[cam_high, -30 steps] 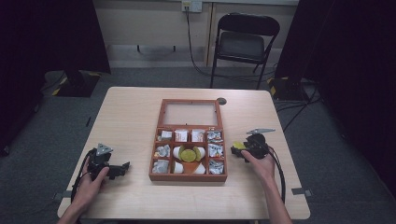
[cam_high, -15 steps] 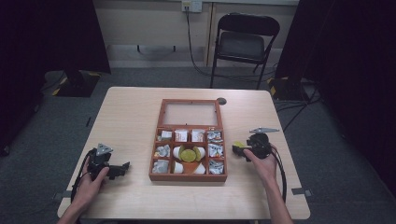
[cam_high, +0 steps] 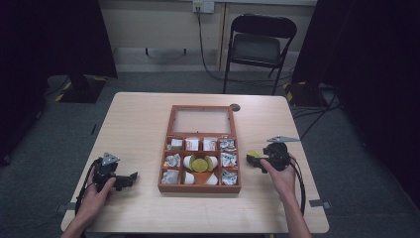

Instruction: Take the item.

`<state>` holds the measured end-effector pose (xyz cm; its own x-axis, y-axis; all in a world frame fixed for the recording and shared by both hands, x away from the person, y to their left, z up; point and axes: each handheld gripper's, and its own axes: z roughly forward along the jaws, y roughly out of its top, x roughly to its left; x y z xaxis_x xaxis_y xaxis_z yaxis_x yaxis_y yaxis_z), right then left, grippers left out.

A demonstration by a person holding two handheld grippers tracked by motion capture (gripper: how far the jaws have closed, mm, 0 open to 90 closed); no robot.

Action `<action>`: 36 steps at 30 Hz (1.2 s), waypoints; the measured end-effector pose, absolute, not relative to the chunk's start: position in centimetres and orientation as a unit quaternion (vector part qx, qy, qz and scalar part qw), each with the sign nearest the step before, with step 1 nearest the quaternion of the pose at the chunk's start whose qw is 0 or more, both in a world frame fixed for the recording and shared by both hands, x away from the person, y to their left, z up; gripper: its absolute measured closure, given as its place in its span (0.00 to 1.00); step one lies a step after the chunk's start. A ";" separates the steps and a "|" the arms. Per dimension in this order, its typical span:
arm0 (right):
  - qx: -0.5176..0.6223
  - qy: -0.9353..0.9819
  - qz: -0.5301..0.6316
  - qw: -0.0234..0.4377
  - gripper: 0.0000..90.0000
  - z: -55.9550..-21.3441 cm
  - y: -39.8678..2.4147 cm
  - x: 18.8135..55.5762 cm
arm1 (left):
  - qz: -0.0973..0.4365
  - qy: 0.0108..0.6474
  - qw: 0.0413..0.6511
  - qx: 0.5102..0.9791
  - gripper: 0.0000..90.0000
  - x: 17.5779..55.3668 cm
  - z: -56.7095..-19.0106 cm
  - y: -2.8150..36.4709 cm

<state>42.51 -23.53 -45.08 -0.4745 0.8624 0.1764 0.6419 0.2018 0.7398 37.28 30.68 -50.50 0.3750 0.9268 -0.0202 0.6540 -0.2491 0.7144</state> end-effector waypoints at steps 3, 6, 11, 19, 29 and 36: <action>0.492 0.764 0.394 0.139 0.19 -44.8 -23.6 42.1 | 0.210 0.519 0.327 0.762 0.00 37.3 -50.5 30.7; 0.487 0.767 0.393 0.142 0.19 -44.4 -23.8 41.5 | 0.210 0.519 0.327 0.762 0.00 37.3 -50.5 30.7; 0.488 0.766 0.391 0.146 0.19 -44.3 -24.3 40.5 | 0.209 0.518 0.327 0.762 0.00 37.3 -50.5 30.7; 0.499 0.757 0.392 0.154 0.19 -44.5 -25.4 39.0 | 0.209 0.518 0.327 0.762 0.00 37.3 -50.5 30.7; 0.512 0.754 0.379 0.160 0.19 -45.0 -27.3 37.1 | 0.209 0.519 0.327 0.762 0.00 37.2 -50.5 30.7; 0.530 0.746 0.372 0.158 0.19 -46.0 -28.7 36.0 | 0.209 0.518 0.327 0.762 0.00 37.2 -50.5 30.7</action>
<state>35.98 -28.73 -45.95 -0.3893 0.9073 0.1589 0.6720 0.1617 0.7227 37.24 30.68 -50.51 0.3755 0.9266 -0.0209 0.6533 -0.2486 0.7151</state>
